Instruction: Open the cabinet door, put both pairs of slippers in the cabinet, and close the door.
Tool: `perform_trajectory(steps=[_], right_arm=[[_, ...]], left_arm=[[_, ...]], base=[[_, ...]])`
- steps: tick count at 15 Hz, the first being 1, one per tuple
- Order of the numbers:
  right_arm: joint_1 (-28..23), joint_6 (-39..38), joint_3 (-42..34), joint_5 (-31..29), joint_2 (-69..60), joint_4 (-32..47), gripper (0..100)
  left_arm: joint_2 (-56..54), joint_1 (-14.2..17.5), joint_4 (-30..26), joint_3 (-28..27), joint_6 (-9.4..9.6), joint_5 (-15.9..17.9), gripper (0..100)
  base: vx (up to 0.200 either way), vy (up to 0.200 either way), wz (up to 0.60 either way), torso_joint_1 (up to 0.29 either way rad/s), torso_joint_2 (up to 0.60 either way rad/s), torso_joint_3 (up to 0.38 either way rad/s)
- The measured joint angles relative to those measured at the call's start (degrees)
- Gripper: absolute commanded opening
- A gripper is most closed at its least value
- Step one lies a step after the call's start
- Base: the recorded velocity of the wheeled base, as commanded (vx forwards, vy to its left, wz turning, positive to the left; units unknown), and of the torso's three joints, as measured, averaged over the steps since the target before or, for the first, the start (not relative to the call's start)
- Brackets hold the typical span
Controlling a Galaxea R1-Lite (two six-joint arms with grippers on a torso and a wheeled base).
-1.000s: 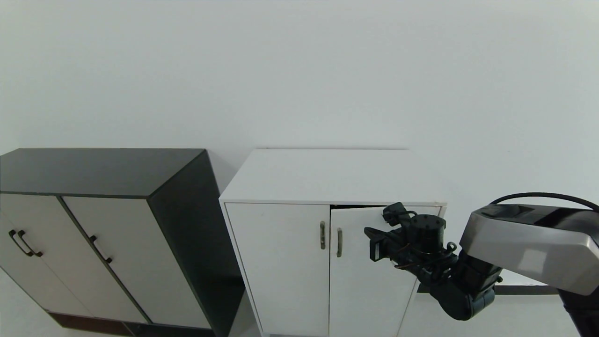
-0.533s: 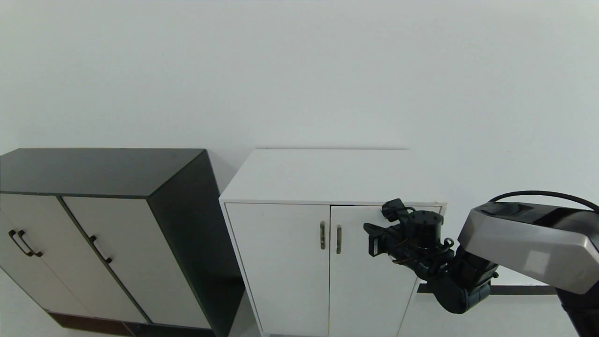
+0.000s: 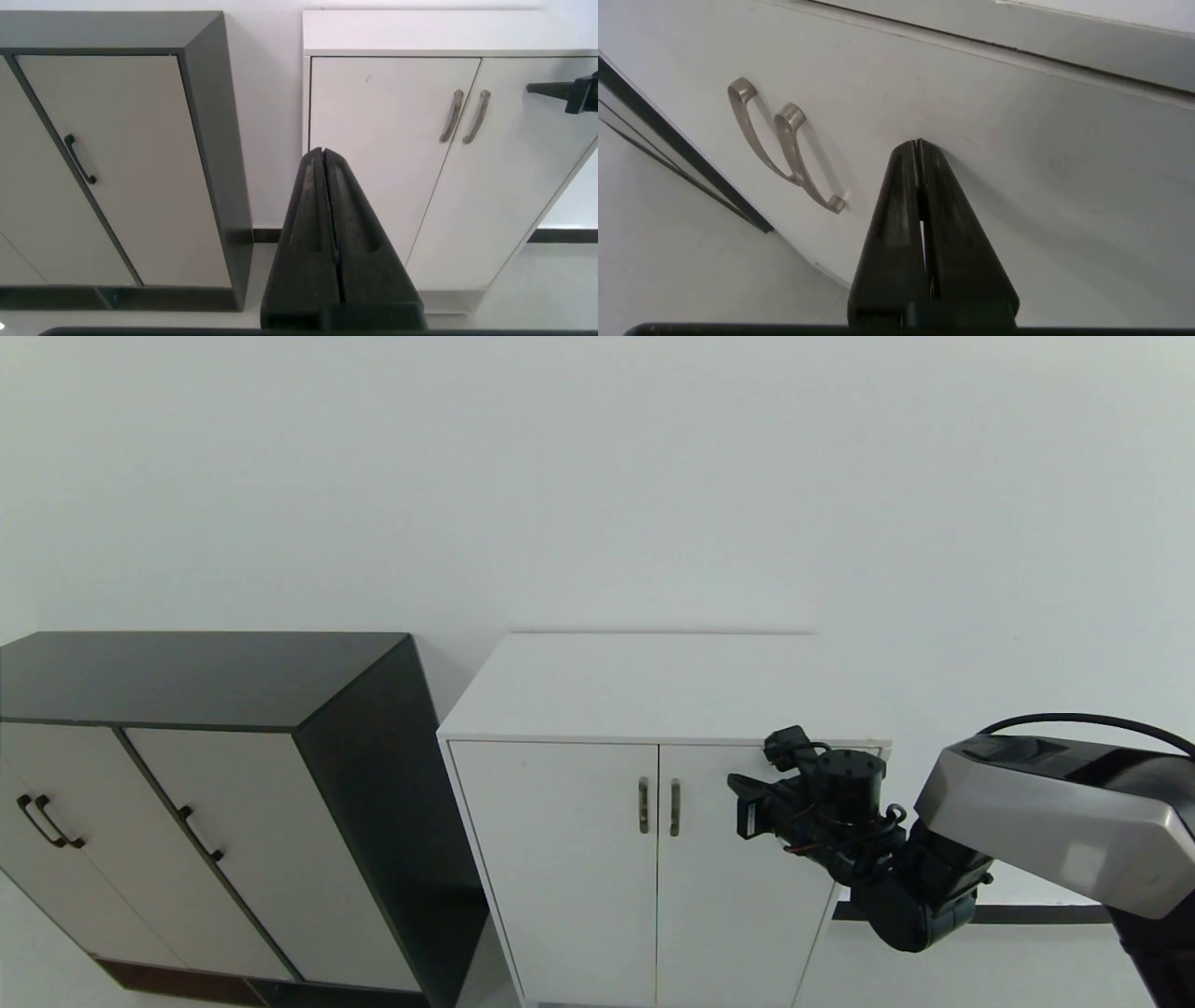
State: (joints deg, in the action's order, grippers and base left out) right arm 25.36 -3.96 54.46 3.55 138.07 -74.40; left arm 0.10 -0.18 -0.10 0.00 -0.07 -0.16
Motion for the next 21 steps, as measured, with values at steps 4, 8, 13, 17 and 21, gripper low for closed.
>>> perform_trajectory(steps=[4,8,13,17,21], right_arm=[[-0.1,0.0,0.2,0.0,0.2,0.1,0],[-0.4,-0.1,0.9,0.0,0.2,0.9,0],[-0.7,0.0,-0.8,-0.2,-0.3,-0.5,0],[-0.3,-0.4,-9.2,-0.4,-6.2,-3.6,0],[0.6,-2.4,-24.2,-4.5,-16.0,-9.4,0]], left_arm=[[0.0,0.0,0.0,0.0,0.0,0.0,0],[0.0,0.0,0.0,0.0,0.02,0.0,0],[0.0,0.0,0.0,0.0,-0.06,0.0,0],[0.0,0.0,0.0,0.0,-0.09,0.0,0],[0.0,0.0,0.0,0.0,-0.15,0.0,0]], base=[[0.0,0.0,0.0,0.0,0.0,0.0],[0.0,0.0,0.0,0.0,0.0,0.0],[0.0,0.0,0.0,0.0,0.0,0.0],[0.0,0.0,0.0,0.0,0.0,0.0],[0.0,0.0,0.0,0.0,0.0,0.0]])
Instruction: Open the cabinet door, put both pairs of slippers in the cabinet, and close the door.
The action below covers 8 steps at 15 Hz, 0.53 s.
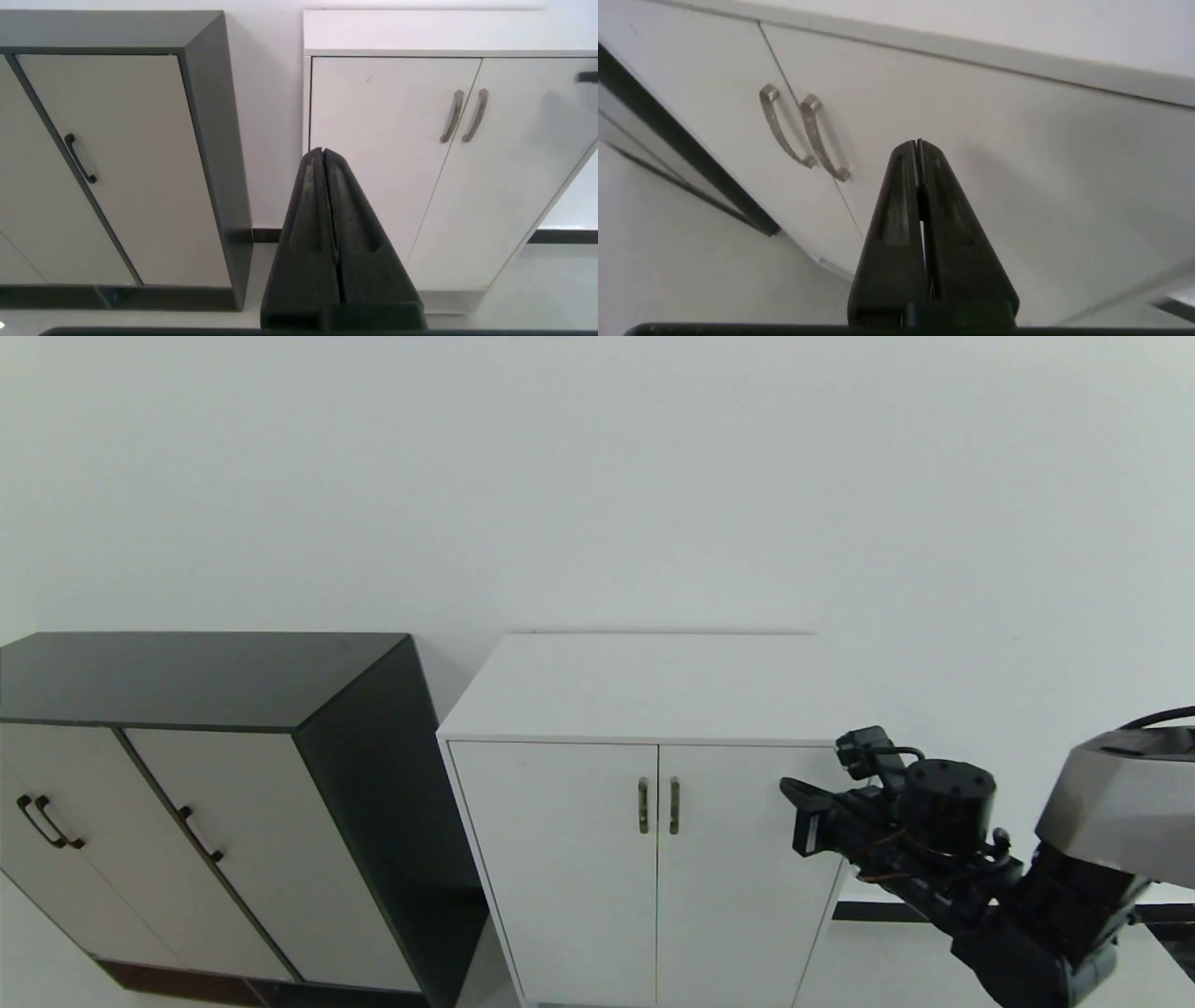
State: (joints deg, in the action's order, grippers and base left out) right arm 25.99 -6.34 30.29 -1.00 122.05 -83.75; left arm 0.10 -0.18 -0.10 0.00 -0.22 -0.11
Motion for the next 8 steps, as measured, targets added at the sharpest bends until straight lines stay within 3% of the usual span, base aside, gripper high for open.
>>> perform_trajectory(steps=[5,8], right_arm=[[-2.9,-0.3,-21.5,-4.5,-13.8,-5.8,0],[-6.5,-0.1,-28.1,-6.4,-24.2,-2.1,0]], left_arm=[[0.0,0.0,0.0,0.0,-0.02,0.0,0],[0.0,0.0,0.0,0.0,0.0,0.0,0]], base=[[0.0,0.0,0.0,0.0,0.0,0.0],[0.0,0.0,0.0,0.0,0.0,0.0]])
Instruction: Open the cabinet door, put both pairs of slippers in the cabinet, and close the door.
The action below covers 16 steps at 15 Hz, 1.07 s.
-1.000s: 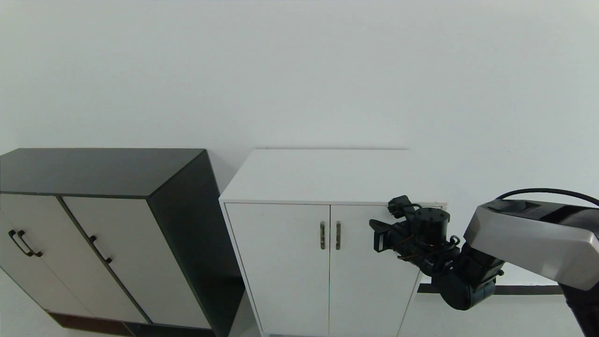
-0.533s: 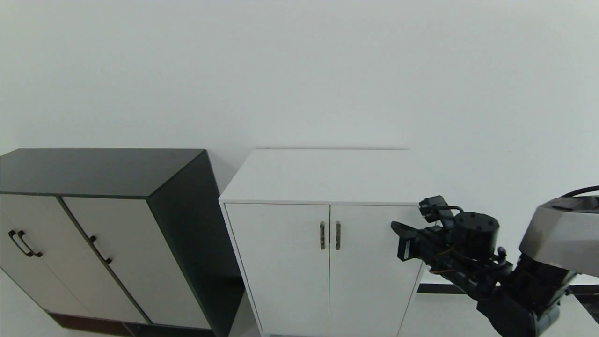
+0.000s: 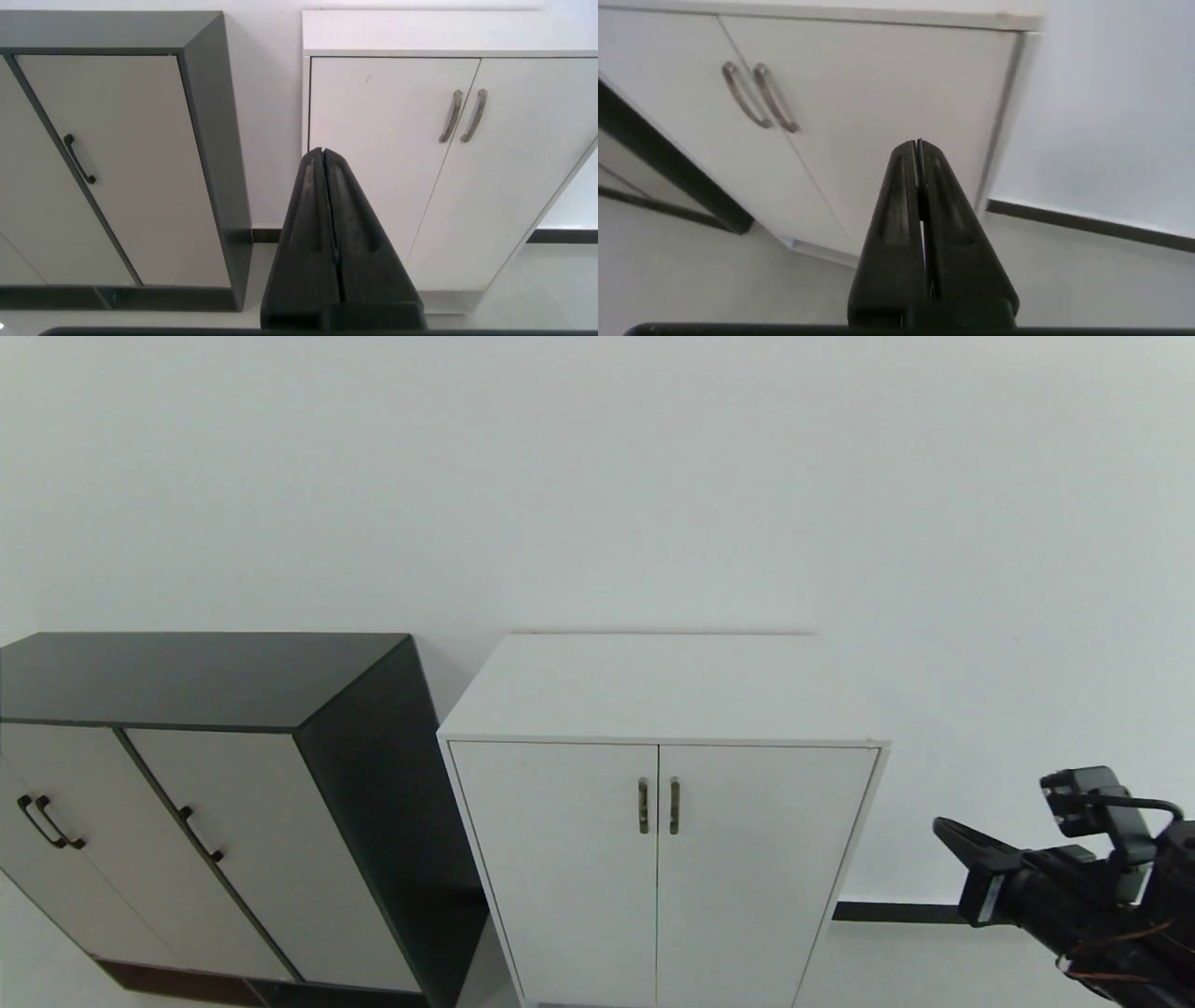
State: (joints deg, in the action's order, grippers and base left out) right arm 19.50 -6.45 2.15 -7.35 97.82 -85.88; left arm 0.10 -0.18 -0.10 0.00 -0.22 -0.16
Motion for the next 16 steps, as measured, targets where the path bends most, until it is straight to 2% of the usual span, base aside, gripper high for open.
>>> perform_trajectory(steps=[4,7,14,16], right_arm=[[-2.5,0.1,-1.8,-1.0,-17.4,21.0,0],[-3.0,0.0,-2.0,0.7,-31.0,38.9,0],[-3.2,0.1,-1.9,5.6,-60.8,71.8,0],[-3.0,0.1,-1.7,6.1,-67.8,78.4,0]], left_arm=[[0.0,0.0,0.0,0.0,-0.49,0.0,0],[0.0,0.0,0.0,0.0,-0.89,0.0,0],[0.0,0.0,0.0,0.0,-0.89,0.0,0],[0.0,0.0,0.0,0.0,-0.89,0.0,0]], base=[[0.0,0.0,0.0,0.0,0.0,0.0],[0.0,0.0,0.0,0.0,0.0,0.0],[0.0,0.0,0.0,0.0,0.0,0.0],[0.0,0.0,0.0,0.0,0.0,0.0]])
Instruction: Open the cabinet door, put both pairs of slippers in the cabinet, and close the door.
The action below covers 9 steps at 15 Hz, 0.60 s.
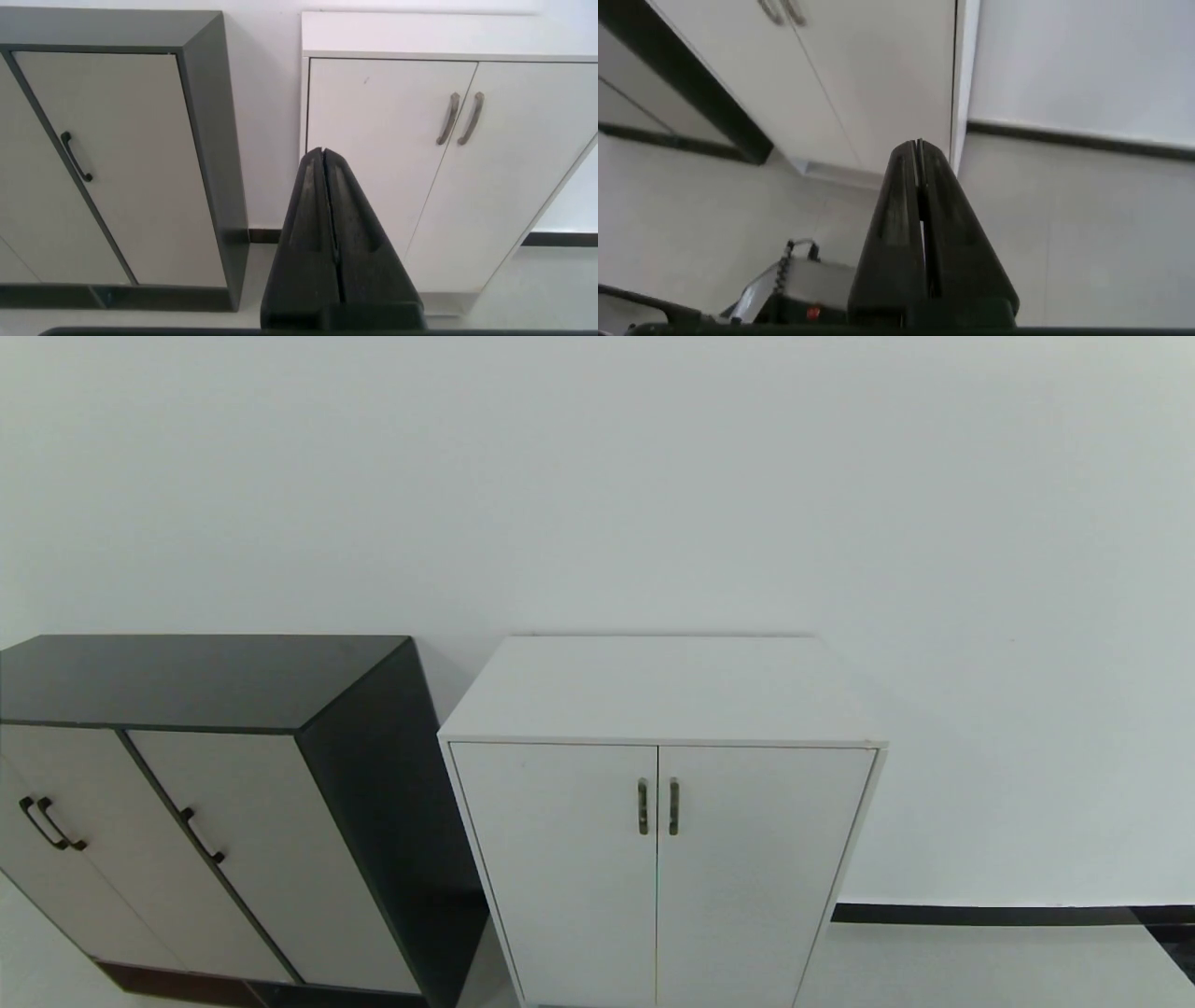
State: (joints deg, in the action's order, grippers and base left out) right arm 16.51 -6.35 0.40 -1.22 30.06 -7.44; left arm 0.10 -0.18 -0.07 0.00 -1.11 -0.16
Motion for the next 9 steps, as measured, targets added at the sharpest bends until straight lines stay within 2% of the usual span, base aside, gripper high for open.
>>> perform_trajectory(steps=[3,5,7,9], right_arm=[[1.2,0.0,0.0,0.4,-7.7,6.8,0],[1.5,2.4,0.2,0.2,-10.4,7.1,0],[1.2,8.4,-0.2,0.3,-12.3,7.5,0],[0.1,8.7,-0.3,0.3,-13.2,7.5,0]], left_arm=[[0.0,0.0,0.0,0.0,-0.01,0.0,0],[0.0,0.0,0.0,0.0,-0.01,0.0,0],[0.0,0.0,0.0,0.0,0.0,0.0,0],[0.0,0.0,0.0,0.0,0.0,0.0,0]], base=[[0.0,0.0,0.0,0.0,0.0,0.0],[0.0,0.0,0.0,0.0,0.0,0.0],[0.0,0.0,0.0,0.0,0.0,0.0],[0.0,0.0,0.0,0.0,0.0,0.0]])
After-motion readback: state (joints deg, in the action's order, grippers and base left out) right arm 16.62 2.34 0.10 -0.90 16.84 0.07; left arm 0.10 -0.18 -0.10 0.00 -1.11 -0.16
